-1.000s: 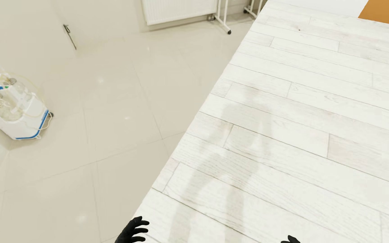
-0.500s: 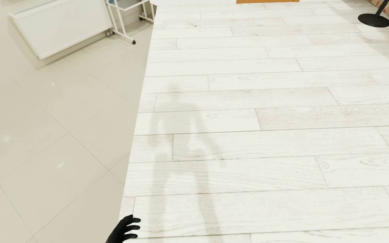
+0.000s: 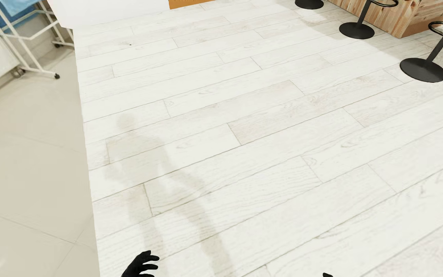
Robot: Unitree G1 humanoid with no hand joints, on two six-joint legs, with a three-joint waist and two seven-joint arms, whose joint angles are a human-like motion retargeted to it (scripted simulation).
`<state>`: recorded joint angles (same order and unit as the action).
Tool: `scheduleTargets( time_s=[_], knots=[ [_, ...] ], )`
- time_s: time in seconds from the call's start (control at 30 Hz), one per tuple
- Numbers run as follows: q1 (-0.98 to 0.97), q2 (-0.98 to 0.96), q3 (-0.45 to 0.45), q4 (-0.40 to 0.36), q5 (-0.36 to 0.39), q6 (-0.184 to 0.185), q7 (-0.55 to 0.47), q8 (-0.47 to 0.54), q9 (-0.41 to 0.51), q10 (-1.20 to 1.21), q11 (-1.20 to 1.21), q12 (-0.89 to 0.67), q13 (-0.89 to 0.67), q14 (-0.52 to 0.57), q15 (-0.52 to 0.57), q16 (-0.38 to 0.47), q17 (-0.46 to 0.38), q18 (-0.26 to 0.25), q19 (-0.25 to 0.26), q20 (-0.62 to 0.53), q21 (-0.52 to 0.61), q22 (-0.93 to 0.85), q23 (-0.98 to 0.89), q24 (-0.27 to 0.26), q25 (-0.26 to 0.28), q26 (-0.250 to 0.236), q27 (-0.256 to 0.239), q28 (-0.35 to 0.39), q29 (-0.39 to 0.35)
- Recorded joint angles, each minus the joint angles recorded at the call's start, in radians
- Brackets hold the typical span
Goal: Face back
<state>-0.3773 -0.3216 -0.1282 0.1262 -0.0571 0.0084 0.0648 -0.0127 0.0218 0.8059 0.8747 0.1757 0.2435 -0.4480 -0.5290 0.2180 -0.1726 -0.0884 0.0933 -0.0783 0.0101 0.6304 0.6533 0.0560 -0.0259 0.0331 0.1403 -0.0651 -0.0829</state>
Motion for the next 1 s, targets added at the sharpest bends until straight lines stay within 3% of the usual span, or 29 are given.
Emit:
scheduleTargets(
  time_s=[0.03, 0.07, 0.1, 0.13, 0.17, 0.2, 0.23, 0.3, 0.33, 0.37, 0.43, 0.47, 0.5, 0.53, 0.57, 0.6, 0.67, 0.73, 0.77, 0.83, 0.87, 0.9, 0.93, 1.0],
  knots=[
    [-0.003, 0.018, -0.005, 0.01, 0.01, -0.017, 0.001, 0.011, 0.004, 0.04, -0.039, -0.046, 0.024, -0.001, -0.032, -0.042, -0.031, -0.002, -0.002, -0.007, 0.001, -0.009, 0.035, -0.011, 0.01, -0.013, -0.025, 0.027, 0.017],
    [-0.044, 0.034, 0.001, 0.008, 0.027, -0.034, -0.017, 0.033, 0.016, 0.151, -0.058, -0.067, 0.018, 0.064, -0.023, -0.07, -0.039, 0.061, -0.087, -0.043, -0.002, -0.031, 0.082, -0.017, 0.015, -0.032, -0.038, 0.047, 0.014],
    [-0.094, 0.051, -0.001, -0.007, 0.041, -0.031, -0.052, 0.059, 0.014, 0.23, -0.091, -0.041, 0.011, 0.13, -0.008, -0.08, -0.051, 0.192, -0.069, -0.029, -0.004, -0.02, 0.09, -0.012, 0.015, -0.06, -0.054, 0.037, -0.007],
    [-0.119, 0.062, 0.002, -0.018, 0.055, -0.026, -0.075, 0.088, 0.011, 0.215, -0.114, -0.01, 0.004, 0.105, 0.001, -0.05, -0.049, 0.267, -0.066, -0.021, 0.006, -0.025, 0.072, -0.001, 0.009, -0.076, -0.063, 0.009, -0.036],
    [-0.12, 0.07, -0.003, -0.017, 0.075, -0.011, -0.081, 0.117, 0.005, 0.072, -0.132, 0.027, -0.004, -0.03, 0.0, -0.025, -0.035, 0.336, -0.062, 0.048, 0.05, -0.027, 0.046, 0.014, 0.0, -0.086, -0.066, -0.029, -0.071],
    [-0.073, 0.051, 0.014, -0.007, 0.076, -0.002, -0.091, 0.117, 0.011, 0.021, -0.074, 0.045, -0.012, 0.046, 0.007, 0.002, -0.007, 0.07, -0.049, 0.054, 0.061, 0.01, 0.019, 0.021, -0.008, -0.092, -0.049, -0.048, -0.097],
    [-0.051, 0.013, 0.004, -0.004, 0.054, -0.012, -0.079, 0.089, 0.01, 0.001, 0.002, 0.051, -0.014, 0.048, 0.037, 0.026, 0.02, -0.012, -0.028, 0.055, 0.059, 0.019, -0.002, 0.022, -0.012, -0.081, -0.027, -0.055, -0.106],
    [-0.008, -0.013, 0.003, 0.011, -0.019, -0.038, -0.008, 0.01, -0.012, -0.031, -0.031, 0.05, -0.022, 0.034, 0.042, 0.004, 0.031, -0.008, 0.031, 0.028, 0.04, 0.007, -0.011, -0.002, -0.014, -0.043, 0.01, -0.027, -0.072],
    [0.013, -0.017, -0.013, 0.019, -0.042, -0.05, 0.018, -0.009, -0.006, -0.023, -0.051, 0.01, -0.017, 0.016, 0.019, -0.018, 0.019, -0.01, 0.056, 0.008, 0.011, 0.003, -0.01, -0.018, -0.014, -0.019, 0.002, -0.002, -0.041],
    [0.024, -0.016, -0.026, 0.031, -0.032, -0.051, 0.024, 0.002, 0.0, -0.007, -0.038, -0.034, -0.01, -0.011, 0.007, -0.042, -0.01, -0.013, 0.044, -0.018, -0.009, -0.036, 0.02, -0.038, -0.015, 0.002, -0.021, 0.028, -0.013],
    [-0.011, 0.005, -0.035, 0.05, 0.002, -0.065, 0.008, 0.037, 0.023, 0.146, -0.029, -0.074, 0.02, 0.047, -0.006, -0.052, -0.027, -0.022, -0.063, -0.051, -0.021, -0.019, 0.048, -0.058, 0.0, -0.016, -0.056, 0.072, 0.003],
    [-0.074, 0.01, -0.024, 0.038, 0.015, -0.059, -0.037, 0.056, 0.021, 0.264, -0.042, -0.051, 0.037, 0.148, -0.002, -0.069, -0.046, 0.062, -0.049, -0.05, -0.002, -0.051, 0.055, -0.059, 0.012, -0.02, -0.074, 0.075, -0.012],
    [-0.102, 0.019, -0.02, 0.015, 0.037, -0.037, -0.077, 0.081, 0.007, 0.285, -0.074, 0.002, 0.027, 0.172, 0.011, -0.041, -0.044, 0.164, -0.051, -0.023, 0.003, -0.035, 0.066, -0.058, 0.022, -0.031, -0.083, 0.049, -0.035],
    [-0.105, 0.033, -0.012, -0.015, 0.049, -0.014, -0.093, 0.106, 0.007, 0.231, -0.095, 0.05, 0.006, 0.085, 0.018, -0.013, -0.046, 0.234, -0.048, 0.037, 0.014, -0.026, 0.04, -0.049, 0.027, -0.034, -0.074, 0.018, -0.057],
    [-0.09, 0.025, 0.001, -0.022, 0.073, 0.022, -0.11, 0.126, 0.0, 0.063, -0.093, 0.076, -0.017, -0.008, 0.011, -0.009, -0.02, 0.234, -0.045, 0.087, 0.05, -0.012, 0.018, -0.03, 0.025, -0.03, -0.066, 0.003, -0.086],
    [-0.051, 0.015, 0.008, -0.008, 0.061, 0.029, -0.102, 0.111, -0.005, 0.013, -0.069, 0.076, -0.015, 0.027, 0.006, -0.004, 0.008, -0.02, -0.042, 0.052, 0.067, 0.024, 0.012, -0.02, 0.026, -0.019, -0.059, 0.01, -0.106],
    [-0.016, -0.004, 0.016, 0.012, 0.006, 0.022, -0.039, 0.034, -0.01, -0.006, -0.069, 0.037, 0.011, 0.006, 0.008, -0.03, 0.002, -0.021, -0.04, 0.01, 0.049, -0.003, -0.005, -0.014, 0.034, 0.028, -0.034, 0.02, -0.098],
    [0.0, 0.012, -0.016, 0.032, 0.022, -0.004, -0.012, 0.068, 0.018, 0.049, -0.061, -0.033, 0.019, 0.015, -0.005, -0.053, -0.005, -0.025, -0.046, -0.019, 0.002, -0.034, 0.048, -0.019, 0.035, 0.03, -0.025, 0.032, -0.071],
    [-0.027, 0.026, -0.026, 0.037, 0.032, -0.012, -0.021, 0.086, 0.029, 0.13, -0.072, -0.038, 0.021, 0.066, -0.003, -0.06, -0.033, -0.008, -0.049, -0.032, 0.007, -0.042, 0.058, -0.018, 0.033, 0.007, -0.012, 0.04, -0.06],
    [-0.073, 0.05, -0.026, -0.006, 0.063, -0.002, -0.09, 0.139, 0.024, 0.209, -0.126, -0.021, 0.004, 0.134, 0.021, -0.044, -0.039, 0.225, -0.049, 0.013, 0.002, -0.01, 0.097, -0.022, 0.015, -0.051, -0.017, 0.029, -0.072],
    [-0.072, 0.053, -0.034, -0.021, 0.084, 0.018, -0.088, 0.158, 0.021, 0.101, -0.137, 0.021, -0.005, 0.03, 0.02, -0.027, -0.035, 0.372, -0.047, 0.054, 0.027, -0.042, 0.05, -0.019, 0.005, -0.072, -0.011, 0.011, -0.088],
    [-0.019, 0.04, -0.02, -0.018, 0.076, 0.013, -0.087, 0.152, 0.013, 0.017, -0.106, 0.042, -0.01, -0.017, 0.013, -0.003, 0.002, 0.14, -0.04, 0.056, 0.05, 0.01, 0.023, -0.018, -0.005, -0.094, -0.015, 0.002, -0.104],
    [0.014, 0.022, -0.01, -0.011, 0.053, 0.004, -0.074, 0.118, 0.008, -0.013, -0.063, 0.045, -0.001, -0.015, 0.017, 0.011, 0.025, -0.011, -0.029, 0.025, 0.063, 0.028, 0.009, -0.021, -0.006, -0.095, -0.021, 0.004, -0.108],
    [0.055, -0.019, -0.009, 0.008, 0.004, -0.014, -0.02, 0.023, 0.007, -0.027, -0.004, 0.006, -0.004, -0.035, 0.051, -0.027, 0.01, -0.01, -0.006, 0.006, 0.024, 0.003, -0.014, -0.028, 0.008, -0.063, -0.007, 0.028, -0.073]
  ],
)
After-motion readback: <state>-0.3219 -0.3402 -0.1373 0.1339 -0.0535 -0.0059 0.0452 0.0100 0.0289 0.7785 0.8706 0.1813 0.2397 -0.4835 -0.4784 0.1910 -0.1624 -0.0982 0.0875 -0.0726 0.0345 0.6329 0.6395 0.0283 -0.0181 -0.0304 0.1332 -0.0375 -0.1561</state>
